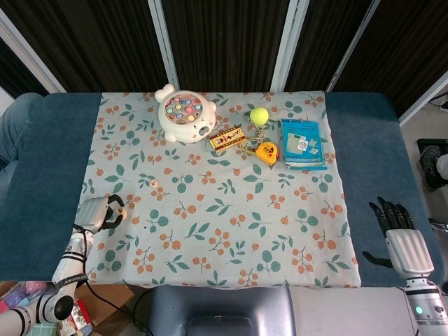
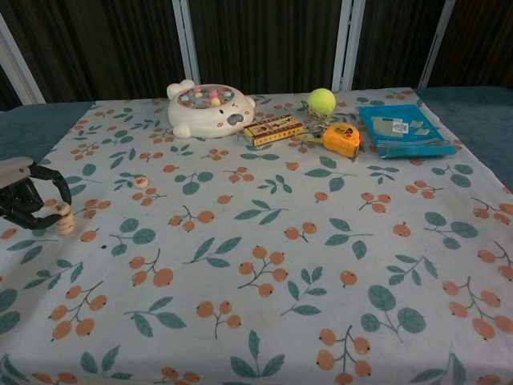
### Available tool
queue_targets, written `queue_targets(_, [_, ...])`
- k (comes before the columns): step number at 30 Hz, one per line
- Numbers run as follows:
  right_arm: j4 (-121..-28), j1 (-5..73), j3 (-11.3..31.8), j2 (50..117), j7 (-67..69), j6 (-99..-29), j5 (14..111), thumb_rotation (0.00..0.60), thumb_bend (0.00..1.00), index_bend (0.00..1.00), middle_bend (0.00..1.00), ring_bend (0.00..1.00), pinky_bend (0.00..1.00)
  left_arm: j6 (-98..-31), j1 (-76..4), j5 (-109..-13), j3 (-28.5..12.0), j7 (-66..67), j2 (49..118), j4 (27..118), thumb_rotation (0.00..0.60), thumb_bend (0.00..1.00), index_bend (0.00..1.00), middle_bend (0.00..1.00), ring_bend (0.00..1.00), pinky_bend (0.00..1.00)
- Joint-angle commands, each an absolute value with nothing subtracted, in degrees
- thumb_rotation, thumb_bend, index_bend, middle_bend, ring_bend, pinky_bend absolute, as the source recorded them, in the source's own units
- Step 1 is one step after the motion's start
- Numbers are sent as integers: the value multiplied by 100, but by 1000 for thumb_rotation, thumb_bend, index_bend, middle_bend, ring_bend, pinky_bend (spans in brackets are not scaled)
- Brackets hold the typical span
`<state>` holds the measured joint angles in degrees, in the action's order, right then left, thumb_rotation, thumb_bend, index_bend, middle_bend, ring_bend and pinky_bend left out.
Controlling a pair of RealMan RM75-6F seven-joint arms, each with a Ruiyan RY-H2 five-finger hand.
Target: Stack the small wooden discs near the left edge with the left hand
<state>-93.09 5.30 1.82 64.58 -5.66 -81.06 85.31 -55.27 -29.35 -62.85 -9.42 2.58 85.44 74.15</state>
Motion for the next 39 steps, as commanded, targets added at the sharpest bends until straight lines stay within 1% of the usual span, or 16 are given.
queue_targets(1, [-9312, 529, 183, 6458, -565, -8108, 8529, 600, 149, 0, 0, 0, 0, -5533, -2935, -6297, -945, 251, 8545, 7408, 600, 381, 394, 1000, 1000, 1000])
queue_targets(7, [-9318, 529, 181, 6441, -521, -8112, 8545, 600, 149, 0, 0, 0, 0, -5548, -2921, -6353, -938, 215, 8509, 7445, 600, 380, 360, 1000, 1000, 1000])
queue_targets(12, [-9326, 524, 166, 6422, -466, -8117, 8577, 600, 149, 0, 0, 0, 0, -5703, -2906, -6480, -1039, 48, 8398, 7688, 600, 381, 359, 1000, 1000, 1000])
queue_targets(17, [-9320, 530, 156, 6414, -454, -8101, 8590, 600, 149, 0, 0, 0, 0, -5789, -3041, -6372, -1371, -84, 8396, 7962, 600, 378, 359, 1000, 1000, 1000])
queue_targets(21, [-9311, 536, 156, 6415, -453, -8095, 8596, 600, 149, 0, 0, 0, 0, -5722, -3345, -6039, -1650, 291, 8577, 7953, 600, 376, 359, 1000, 1000, 1000])
queue_targets(24, [-9310, 533, 165, 6411, -435, -8101, 8583, 600, 149, 0, 0, 0, 0, -5710, -3616, -5736, -1821, 710, 8842, 7787, 600, 377, 370, 1000, 1000, 1000])
queue_targets(27, [-9308, 529, 175, 6401, -405, -8103, 8562, 600, 149, 0, 0, 0, 0, -5558, -3890, -5351, -1910, 1142, 9093, 7495, 600, 378, 378, 1000, 1000, 1000])
queue_targets(33, [-9301, 532, 197, 6370, -351, -8076, 8503, 600, 149, 0, 0, 0, 0, -5293, -4260, -4754, -1941, 1683, 9547, 6777, 600, 378, 378, 1000, 1000, 1000])
queue_targets(39, [-9300, 525, 220, 6352, -321, -8085, 8464, 600, 149, 0, 0, 0, 0, -5110, -4470, -4548, -1943, 1793, 9939, 6064, 600, 377, 378, 1000, 1000, 1000])
